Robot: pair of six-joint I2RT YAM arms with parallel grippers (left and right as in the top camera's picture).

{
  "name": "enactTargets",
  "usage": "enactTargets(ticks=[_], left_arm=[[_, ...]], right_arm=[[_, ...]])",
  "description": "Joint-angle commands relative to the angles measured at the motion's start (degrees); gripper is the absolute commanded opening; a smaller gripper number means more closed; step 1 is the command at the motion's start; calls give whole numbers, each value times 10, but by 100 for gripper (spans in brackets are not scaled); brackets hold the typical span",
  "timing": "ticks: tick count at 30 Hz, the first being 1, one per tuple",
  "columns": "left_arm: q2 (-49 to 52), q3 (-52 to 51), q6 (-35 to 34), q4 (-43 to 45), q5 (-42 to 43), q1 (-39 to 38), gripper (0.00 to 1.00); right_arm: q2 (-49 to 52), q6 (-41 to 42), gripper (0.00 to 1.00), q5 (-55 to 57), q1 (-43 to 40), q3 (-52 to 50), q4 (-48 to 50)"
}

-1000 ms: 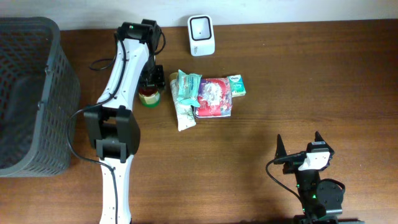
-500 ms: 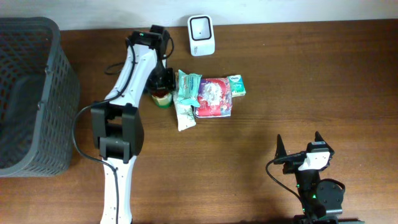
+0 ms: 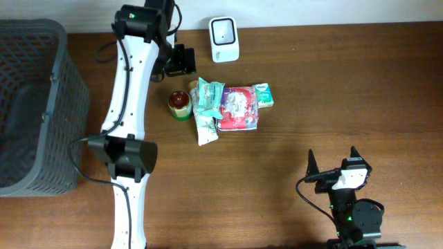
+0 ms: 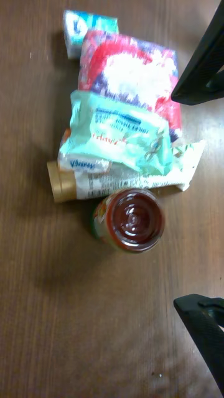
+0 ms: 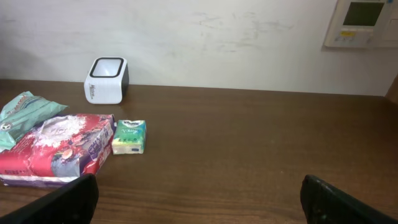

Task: Scan the item barcode
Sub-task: 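Withdraw the left gripper and hold it left of the jar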

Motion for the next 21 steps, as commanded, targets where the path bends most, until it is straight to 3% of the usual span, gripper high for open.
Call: enactTargets(ticks=[1, 5, 10, 14, 16, 21], left_arm=[[-92, 11, 54, -2, 46, -2, 99], [-195, -56, 74, -2, 47, -7, 99], [-378, -328, 73, -2, -27, -7, 99], [-442, -458, 68, 7, -59, -5, 99], [-452, -499, 27, 20, -104, -5, 99], [-452, -594, -5, 99, -130, 24, 99]], right_arm=[[-3, 4, 99, 3, 5, -5, -2], [-3, 4, 99, 3, 5, -5, -2], [-3, 4, 99, 3, 5, -5, -2], [-3, 4, 99, 3, 5, -5, -2], [-3, 4, 99, 3, 5, -5, -2], [-3, 4, 99, 3, 5, -5, -2]])
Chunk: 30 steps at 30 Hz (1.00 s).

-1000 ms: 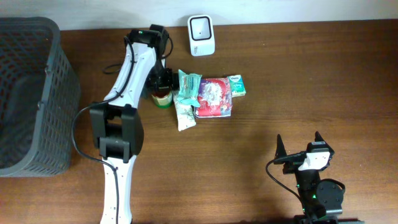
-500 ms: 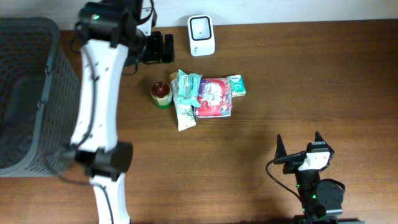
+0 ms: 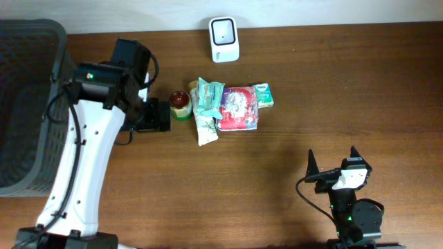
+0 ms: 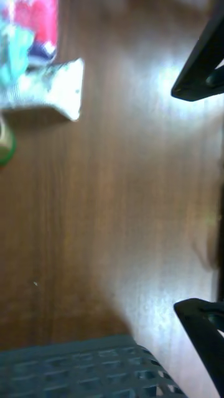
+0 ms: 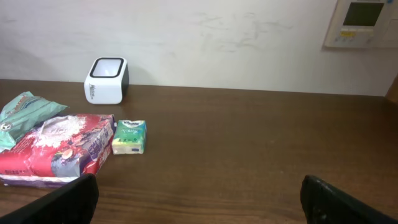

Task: Scan the item barcode
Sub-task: 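Withdraw the left gripper and hold it left of the jar, then move the right gripper in toward the small green tissue pack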

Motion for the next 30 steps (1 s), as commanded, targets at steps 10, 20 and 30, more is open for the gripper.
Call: enactTargets(ticks=[10, 20, 30], left_arm=[[-9, -121, -22, 88, -27, 20, 99], [-9, -121, -22, 88, -27, 20, 99], [-9, -121, -22, 88, -27, 20, 99]], right_arm=[[-3, 4, 99, 3, 5, -5, -2], [-3, 72, 99, -211, 5, -5, 19], [-3, 214, 99, -420, 5, -5, 328]])
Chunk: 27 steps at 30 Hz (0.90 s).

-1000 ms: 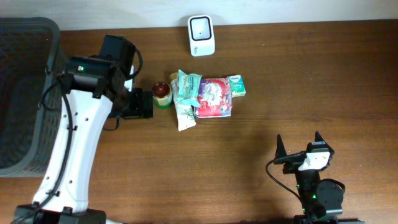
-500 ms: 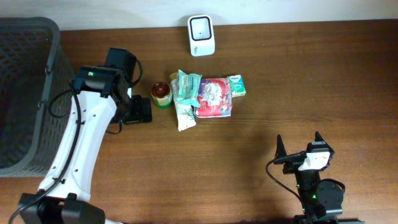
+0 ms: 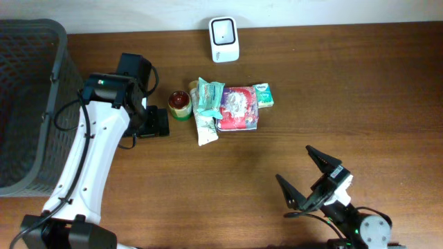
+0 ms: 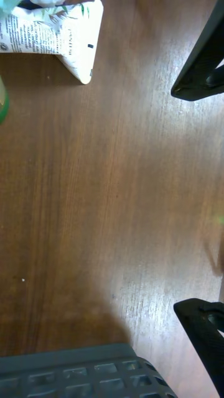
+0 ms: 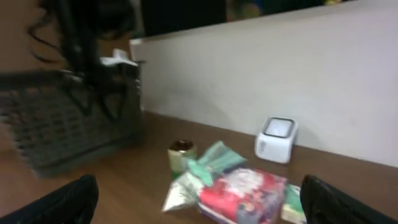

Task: Scan the item barcode
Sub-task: 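Move the right gripper in toward the small green tissue pack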

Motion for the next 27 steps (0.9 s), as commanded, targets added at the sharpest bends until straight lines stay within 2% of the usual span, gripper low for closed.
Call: enactTargets(ticks=[1, 3, 5, 8, 10, 13, 15, 19, 21, 24, 27], left_arm=[[-9, -4, -8, 1, -8, 2, 99], [-9, -4, -8, 1, -8, 2, 99], [-9, -4, -8, 1, -8, 2, 99], [-9, -4, -8, 1, -8, 2, 99], [-9, -4, -8, 1, -8, 2, 99], [-9, -4, -8, 1, -8, 2, 99], [-9, -4, -8, 1, -8, 2, 99], [-9, -4, -8, 1, -8, 2, 99], [-9, -4, -8, 1, -8, 2, 99], [-9, -4, -8, 1, -8, 2, 99], [-9, -4, -8, 1, -8, 2, 99]], right_arm=[[-6, 69, 99, -26, 4, 0, 181], [-6, 68, 99, 12, 4, 30, 222], [6, 17, 99, 20, 4, 90, 171], [63, -97, 99, 17, 4, 205, 8], [135, -186, 99, 18, 4, 288, -107], [245, -220, 99, 18, 4, 392, -220], [373, -247, 99, 11, 4, 516, -364], [573, -248, 99, 10, 4, 703, -573], [663, -240, 99, -46, 4, 783, -663], [729, -181, 99, -202, 4, 807, -693], [778, -181, 99, -214, 4, 807, -702]])
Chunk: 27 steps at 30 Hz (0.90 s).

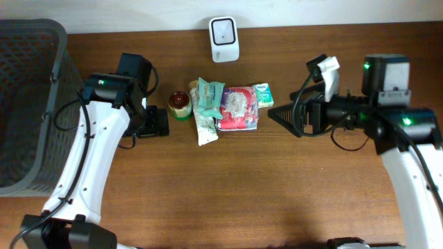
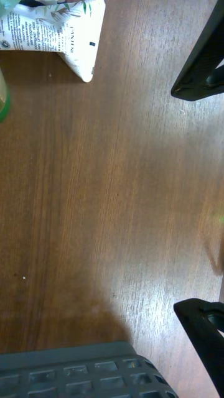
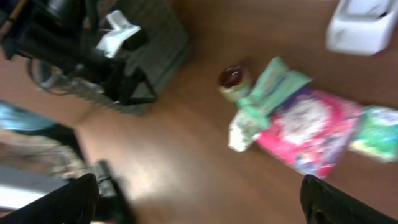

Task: Scan the item barcode
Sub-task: 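Move the right gripper in toward the small green tissue pack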

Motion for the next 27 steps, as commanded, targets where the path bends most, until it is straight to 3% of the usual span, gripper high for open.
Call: enactTargets(ticks=[1, 7, 11, 14, 17, 24, 27], left_arm=[[-9, -3, -6, 0, -4, 2, 99], [-9, -3, -6, 0, -4, 2, 99], [-9, -3, -6, -1, -4, 2, 99], [-9, -3, -6, 0, -4, 2, 99], [-9, -3, -6, 0, -4, 2, 99], [-9, -3, -6, 0, -4, 2, 99], [-9, -3, -6, 0, -4, 2, 99]], right_arm=[[40, 14, 99, -46, 3, 14, -3], [65, 89, 100, 257, 8, 14, -58], [65, 88, 97, 265, 45, 14, -86], [65, 80, 95, 317, 133, 14, -99], [65, 151, 96, 399, 210, 14, -76], [65, 151, 98, 400, 220, 14, -14], [69, 151, 99, 470, 220, 12, -4]])
